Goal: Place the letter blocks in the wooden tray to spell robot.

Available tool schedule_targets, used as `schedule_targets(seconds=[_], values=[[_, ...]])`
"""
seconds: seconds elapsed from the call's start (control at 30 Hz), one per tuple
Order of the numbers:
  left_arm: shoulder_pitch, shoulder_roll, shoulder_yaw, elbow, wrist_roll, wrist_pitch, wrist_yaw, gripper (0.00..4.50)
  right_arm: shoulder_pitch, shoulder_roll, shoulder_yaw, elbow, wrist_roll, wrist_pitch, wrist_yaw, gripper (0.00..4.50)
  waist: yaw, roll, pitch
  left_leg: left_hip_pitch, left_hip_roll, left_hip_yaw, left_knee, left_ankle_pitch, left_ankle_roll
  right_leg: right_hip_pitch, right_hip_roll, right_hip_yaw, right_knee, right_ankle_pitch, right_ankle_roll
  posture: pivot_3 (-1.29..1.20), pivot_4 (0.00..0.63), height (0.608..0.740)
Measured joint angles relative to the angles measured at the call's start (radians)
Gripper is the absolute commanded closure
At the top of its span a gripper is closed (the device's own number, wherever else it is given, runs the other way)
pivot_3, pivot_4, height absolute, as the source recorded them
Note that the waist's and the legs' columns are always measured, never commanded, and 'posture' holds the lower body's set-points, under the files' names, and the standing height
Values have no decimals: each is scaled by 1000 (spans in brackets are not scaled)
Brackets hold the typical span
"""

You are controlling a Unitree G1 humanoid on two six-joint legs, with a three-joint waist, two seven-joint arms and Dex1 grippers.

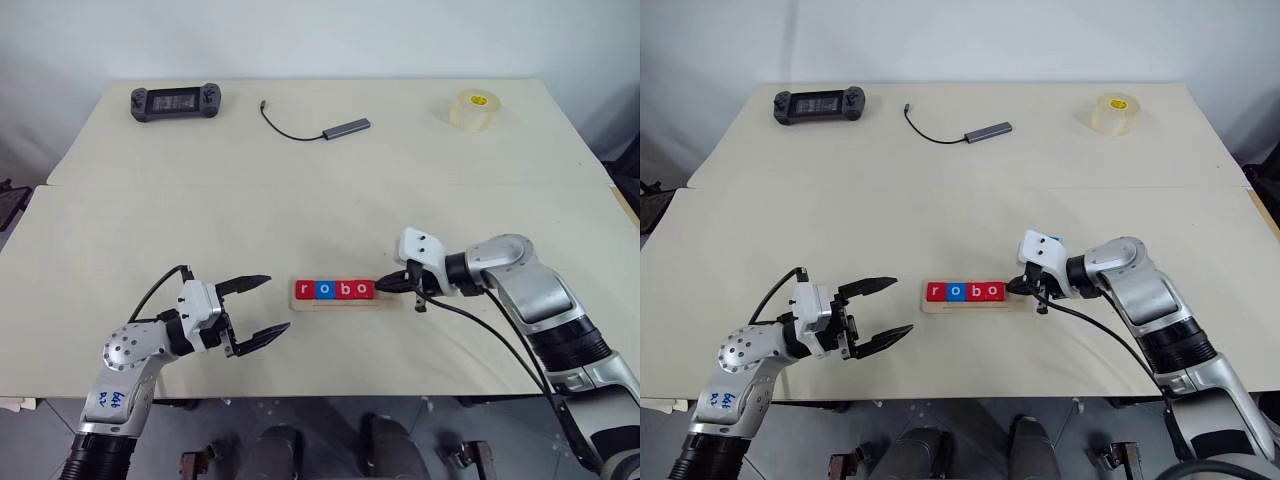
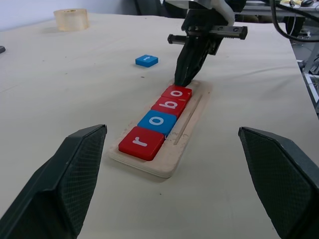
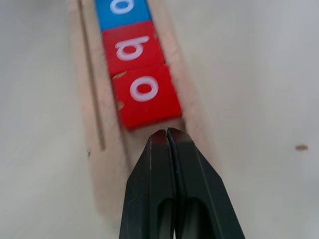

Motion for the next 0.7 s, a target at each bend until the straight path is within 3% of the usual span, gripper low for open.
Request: schedule_targets(seconds=[0.3, 0.33, 0.43, 0.7], values=[[-1, 0, 0, 0, 0, 0, -1, 0, 75, 0, -61, -42, 35, -2, -42, 4463, 3, 0, 0, 0, 0, 0, 0, 0, 0, 0, 0, 0, 0, 0, 0, 0, 150, 740], [1, 1, 1, 0, 0, 0, -1, 0, 92, 1, -89, -54, 51, -6, -52, 4303, 4, 0, 0, 0, 0, 0, 0, 0, 0, 0, 0, 0, 0, 0, 0, 0, 150, 740], [6, 2, 4, -2, 0, 0, -2, 0, 190, 2, -232, -115, 118, -37, -95, 3597, 9, 0, 0, 0, 0, 0, 0, 0, 0, 0, 0, 0, 0, 0, 0, 0, 150, 740], [6, 4, 19, 23, -4, 1, -24, 0, 557, 84, -547, -300, 180, -136, -319, 908, 25, 0, 0, 1, 0, 2, 0, 0, 0, 1, 0, 2, 0, 0, 0, 0, 150, 740]])
